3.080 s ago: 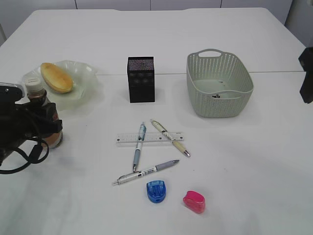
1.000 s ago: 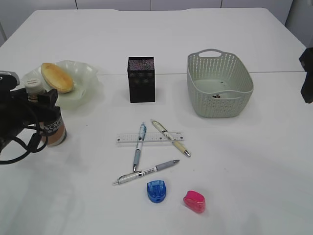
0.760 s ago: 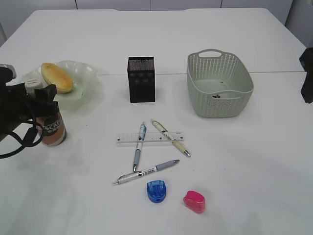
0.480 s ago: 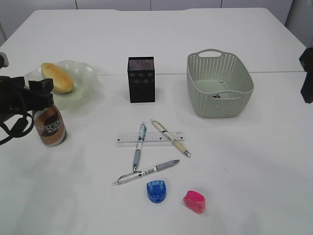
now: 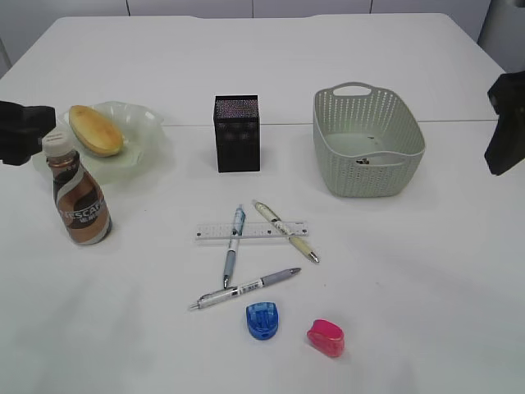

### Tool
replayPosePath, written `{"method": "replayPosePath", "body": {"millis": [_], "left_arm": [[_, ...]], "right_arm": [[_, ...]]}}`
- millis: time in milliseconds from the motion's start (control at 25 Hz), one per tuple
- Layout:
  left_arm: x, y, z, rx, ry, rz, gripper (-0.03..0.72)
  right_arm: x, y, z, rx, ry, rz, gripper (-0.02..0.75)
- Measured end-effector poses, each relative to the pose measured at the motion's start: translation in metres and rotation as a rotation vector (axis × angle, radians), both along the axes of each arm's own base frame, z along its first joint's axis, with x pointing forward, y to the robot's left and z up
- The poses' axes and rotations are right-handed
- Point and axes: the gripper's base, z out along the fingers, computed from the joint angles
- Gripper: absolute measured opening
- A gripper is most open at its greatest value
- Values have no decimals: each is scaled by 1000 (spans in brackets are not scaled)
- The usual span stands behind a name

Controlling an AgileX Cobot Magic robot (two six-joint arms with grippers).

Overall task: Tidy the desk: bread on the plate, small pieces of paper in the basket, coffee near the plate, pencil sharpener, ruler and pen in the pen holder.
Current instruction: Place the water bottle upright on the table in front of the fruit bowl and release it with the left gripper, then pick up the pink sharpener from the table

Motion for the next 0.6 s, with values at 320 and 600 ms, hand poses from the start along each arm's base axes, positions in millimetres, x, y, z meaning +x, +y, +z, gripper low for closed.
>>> {"method": "replayPosePath", "body": {"millis": [320,600], "left_arm": [[-56,7,34,4,141,-55,508],[-103,14,48,25,259,-101,508]], "right_arm": [[-2,11,1,120,23,5,492],[-15,51,1,152,41,154,491]]}}
